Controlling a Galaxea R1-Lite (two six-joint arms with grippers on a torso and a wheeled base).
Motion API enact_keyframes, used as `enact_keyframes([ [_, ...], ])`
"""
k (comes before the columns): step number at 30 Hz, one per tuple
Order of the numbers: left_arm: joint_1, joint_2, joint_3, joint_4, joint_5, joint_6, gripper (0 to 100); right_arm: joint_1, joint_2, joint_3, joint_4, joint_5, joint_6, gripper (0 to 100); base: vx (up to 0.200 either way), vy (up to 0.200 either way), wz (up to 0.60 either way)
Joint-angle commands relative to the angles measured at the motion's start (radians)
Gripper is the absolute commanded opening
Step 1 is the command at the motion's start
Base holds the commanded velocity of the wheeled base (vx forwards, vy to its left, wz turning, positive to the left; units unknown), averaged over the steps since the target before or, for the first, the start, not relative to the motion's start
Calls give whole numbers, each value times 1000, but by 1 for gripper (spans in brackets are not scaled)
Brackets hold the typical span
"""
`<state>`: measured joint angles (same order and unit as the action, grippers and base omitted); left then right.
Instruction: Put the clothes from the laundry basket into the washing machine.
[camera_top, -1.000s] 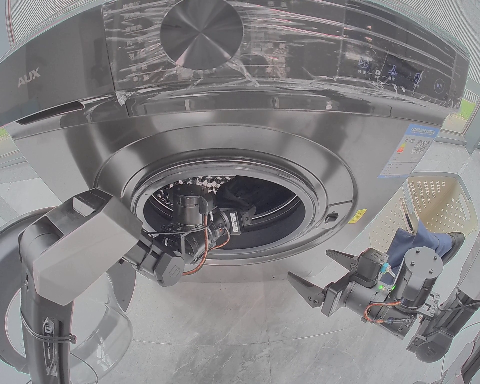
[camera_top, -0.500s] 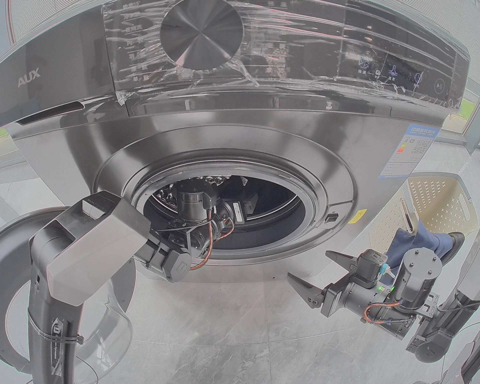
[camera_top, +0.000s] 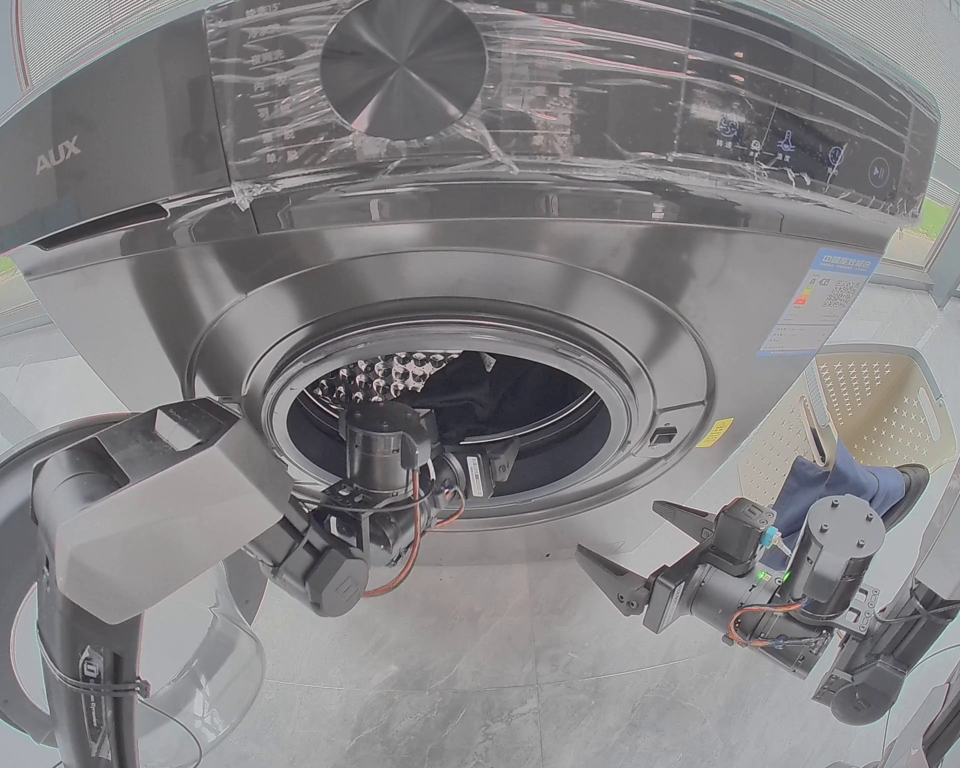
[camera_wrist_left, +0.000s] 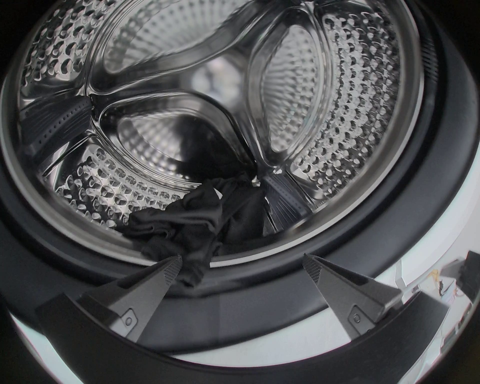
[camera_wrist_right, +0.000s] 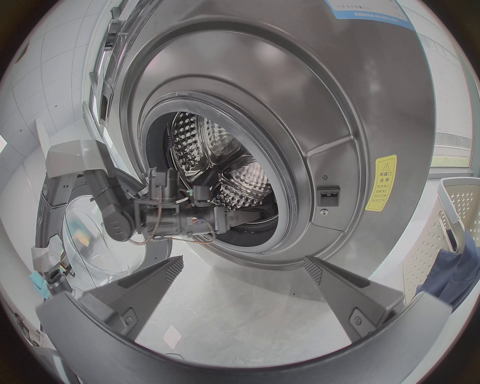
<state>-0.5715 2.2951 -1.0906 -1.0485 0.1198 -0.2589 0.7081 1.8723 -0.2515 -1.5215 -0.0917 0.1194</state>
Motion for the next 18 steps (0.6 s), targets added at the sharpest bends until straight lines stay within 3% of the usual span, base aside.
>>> enact_keyframes([
  [1, -50, -112, 166, -68, -5, 32, 100, -6, -9, 5, 0, 1, -1, 100, 0, 0, 0],
  [5, -105, -195, 374, -200, -6, 67, 100, -9, -22, 12, -6, 10, -4, 100, 0, 0, 0],
  [12, -145, -310, 675, -455, -52, 148, 100, -15, -61, 21, -3, 6, -10, 100, 0, 0, 0],
  [18, -142, -453, 841, -490, -48, 145, 100, -79, -111, 38, 6, 7, -21, 100, 0, 0, 0],
])
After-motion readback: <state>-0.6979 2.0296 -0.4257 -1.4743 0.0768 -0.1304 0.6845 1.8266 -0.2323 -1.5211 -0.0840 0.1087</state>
